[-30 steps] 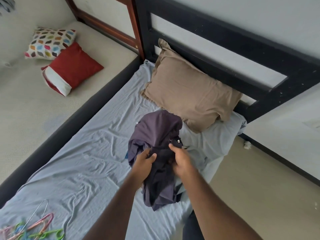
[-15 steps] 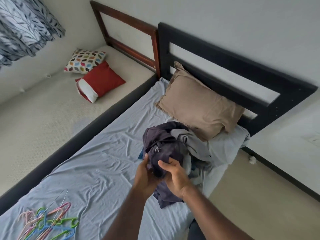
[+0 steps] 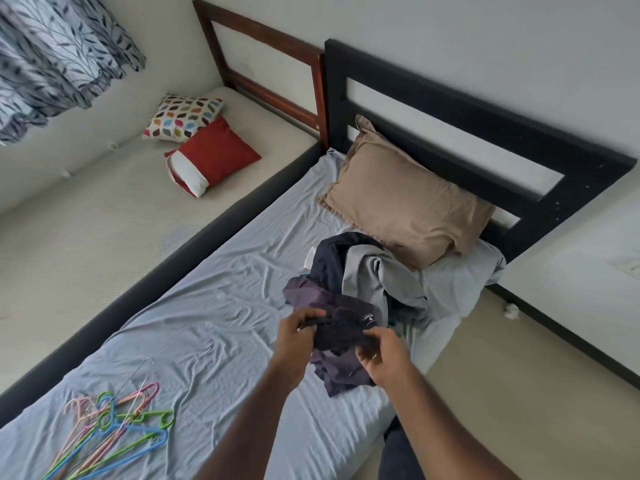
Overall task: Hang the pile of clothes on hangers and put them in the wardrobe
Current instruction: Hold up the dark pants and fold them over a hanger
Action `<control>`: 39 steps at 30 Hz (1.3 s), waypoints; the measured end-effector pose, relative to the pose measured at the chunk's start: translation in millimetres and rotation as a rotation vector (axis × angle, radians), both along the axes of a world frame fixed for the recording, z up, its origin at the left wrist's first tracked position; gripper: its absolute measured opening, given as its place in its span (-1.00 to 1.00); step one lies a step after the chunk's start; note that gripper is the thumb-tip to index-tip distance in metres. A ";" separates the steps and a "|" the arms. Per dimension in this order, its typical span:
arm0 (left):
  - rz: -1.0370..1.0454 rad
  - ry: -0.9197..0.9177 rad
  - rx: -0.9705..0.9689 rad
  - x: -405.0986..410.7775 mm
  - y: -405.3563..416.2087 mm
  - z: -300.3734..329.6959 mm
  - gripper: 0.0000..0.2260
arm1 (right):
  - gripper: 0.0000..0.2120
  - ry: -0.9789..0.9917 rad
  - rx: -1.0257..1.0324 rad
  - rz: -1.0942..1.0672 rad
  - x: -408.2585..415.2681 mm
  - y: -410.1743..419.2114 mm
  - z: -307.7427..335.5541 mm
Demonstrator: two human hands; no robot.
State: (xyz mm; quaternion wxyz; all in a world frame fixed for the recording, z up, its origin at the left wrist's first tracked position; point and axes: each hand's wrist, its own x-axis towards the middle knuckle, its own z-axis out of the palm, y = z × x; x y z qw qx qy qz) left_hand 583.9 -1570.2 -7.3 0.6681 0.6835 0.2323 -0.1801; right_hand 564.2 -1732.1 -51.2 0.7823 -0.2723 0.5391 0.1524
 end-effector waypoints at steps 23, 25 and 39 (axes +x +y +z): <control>-0.240 -0.385 0.999 10.5 163.0 174.7 -0.88 | -0.93 -0.301 -0.618 0.393 64.7 43.6 51.1; -0.216 -0.316 1.038 0.3 180.8 154.8 -0.93 | -0.81 -0.401 -1.012 0.599 82.8 32.9 75.2; -0.333 -0.231 0.801 -18.8 200.7 103.4 -0.88 | -0.33 -0.612 -1.256 1.237 85.8 9.4 141.5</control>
